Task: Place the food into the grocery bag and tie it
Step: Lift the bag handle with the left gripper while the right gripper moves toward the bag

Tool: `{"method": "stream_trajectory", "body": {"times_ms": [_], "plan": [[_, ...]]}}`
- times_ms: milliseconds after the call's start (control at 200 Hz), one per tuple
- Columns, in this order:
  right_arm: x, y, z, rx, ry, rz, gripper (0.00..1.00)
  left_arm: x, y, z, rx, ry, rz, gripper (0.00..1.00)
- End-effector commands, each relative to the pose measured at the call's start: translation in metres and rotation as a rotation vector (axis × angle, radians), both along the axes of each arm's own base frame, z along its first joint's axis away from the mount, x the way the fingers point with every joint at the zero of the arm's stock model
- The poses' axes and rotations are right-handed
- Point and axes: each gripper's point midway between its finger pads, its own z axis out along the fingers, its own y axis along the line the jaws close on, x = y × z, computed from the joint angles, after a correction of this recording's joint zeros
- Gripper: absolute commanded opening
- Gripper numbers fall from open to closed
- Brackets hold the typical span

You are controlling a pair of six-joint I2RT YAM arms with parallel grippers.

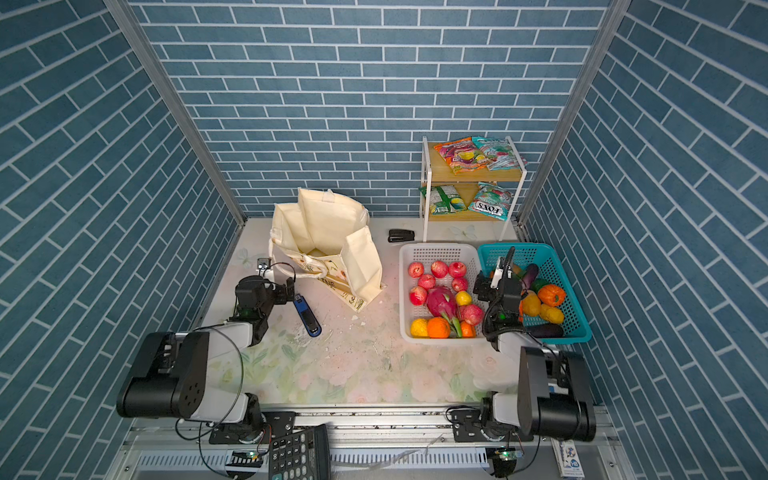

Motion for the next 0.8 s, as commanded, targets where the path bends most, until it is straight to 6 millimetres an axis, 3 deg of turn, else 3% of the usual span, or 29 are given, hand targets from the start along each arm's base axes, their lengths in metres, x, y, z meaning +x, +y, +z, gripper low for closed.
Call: {"method": "stream_trajectory", "body": {"times_ms": [0,215,285,310,420,645,795], "plan": [[-0.024,-0.011,0.009,0.117,0.067,-0.124,0.83,-0.012,0.009,0.027,-0.054,0.096,0.087,1.0],[-0.046,-0.008,0.048,0.226,0.059,-0.18,0.82,-0.06,0.019,0.075,-0.113,0.089,0.179,0.99],[-0.049,-0.004,0.055,0.235,0.07,-0.174,0.82,-0.077,0.022,0.076,-0.115,0.123,0.203,0.96],[-0.05,-0.003,0.056,0.24,0.078,-0.171,0.82,-0.08,0.023,0.087,-0.119,0.113,0.215,0.95],[-0.051,0.006,0.066,0.269,0.098,-0.144,0.81,-0.103,0.03,0.098,-0.165,0.183,0.301,0.9],[-0.049,0.027,0.082,0.315,0.124,-0.089,0.79,-0.141,0.029,0.144,-0.412,0.257,0.481,0.71],[-0.045,0.04,0.093,0.367,0.133,-0.073,0.78,-0.156,0.013,0.169,-0.669,0.248,0.545,0.68]]}}
